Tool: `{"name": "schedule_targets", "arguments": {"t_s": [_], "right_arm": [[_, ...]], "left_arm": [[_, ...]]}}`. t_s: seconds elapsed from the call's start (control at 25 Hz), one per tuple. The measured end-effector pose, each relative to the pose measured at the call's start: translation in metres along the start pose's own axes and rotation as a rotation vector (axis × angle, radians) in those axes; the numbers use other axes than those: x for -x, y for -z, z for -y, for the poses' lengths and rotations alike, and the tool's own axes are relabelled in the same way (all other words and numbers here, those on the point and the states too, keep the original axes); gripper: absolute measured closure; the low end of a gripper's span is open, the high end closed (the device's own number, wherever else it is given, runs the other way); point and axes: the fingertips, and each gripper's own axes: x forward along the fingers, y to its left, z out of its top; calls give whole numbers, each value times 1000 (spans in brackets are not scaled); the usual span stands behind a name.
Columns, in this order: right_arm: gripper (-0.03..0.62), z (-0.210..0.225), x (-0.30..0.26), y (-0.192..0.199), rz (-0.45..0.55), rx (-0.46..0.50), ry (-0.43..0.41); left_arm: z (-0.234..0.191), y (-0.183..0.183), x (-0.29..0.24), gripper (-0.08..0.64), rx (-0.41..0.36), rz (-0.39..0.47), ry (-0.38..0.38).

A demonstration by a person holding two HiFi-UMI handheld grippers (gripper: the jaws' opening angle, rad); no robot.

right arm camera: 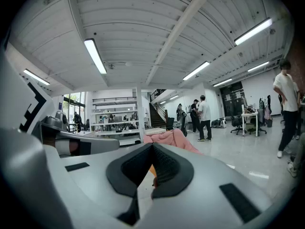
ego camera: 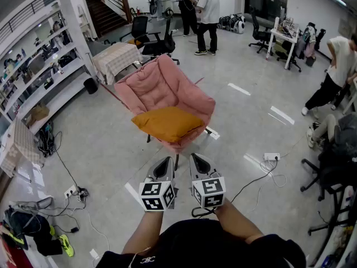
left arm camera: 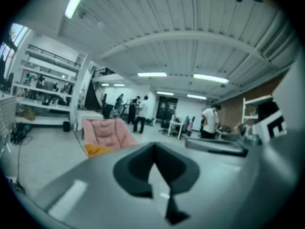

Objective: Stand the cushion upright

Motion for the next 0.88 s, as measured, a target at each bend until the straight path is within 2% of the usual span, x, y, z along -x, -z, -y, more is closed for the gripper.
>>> {"name": "schedule_targets", "arguments": {"t_s": [0.44,0.88], "right_arm": [[594,25,-12,-2,12,-33,19],[594,62,4,5,0,-5,4]], "left_arm": [[3,3,-22,562,-11,-10,-31],[40,12,-45,561,12,-4,-31]]}}
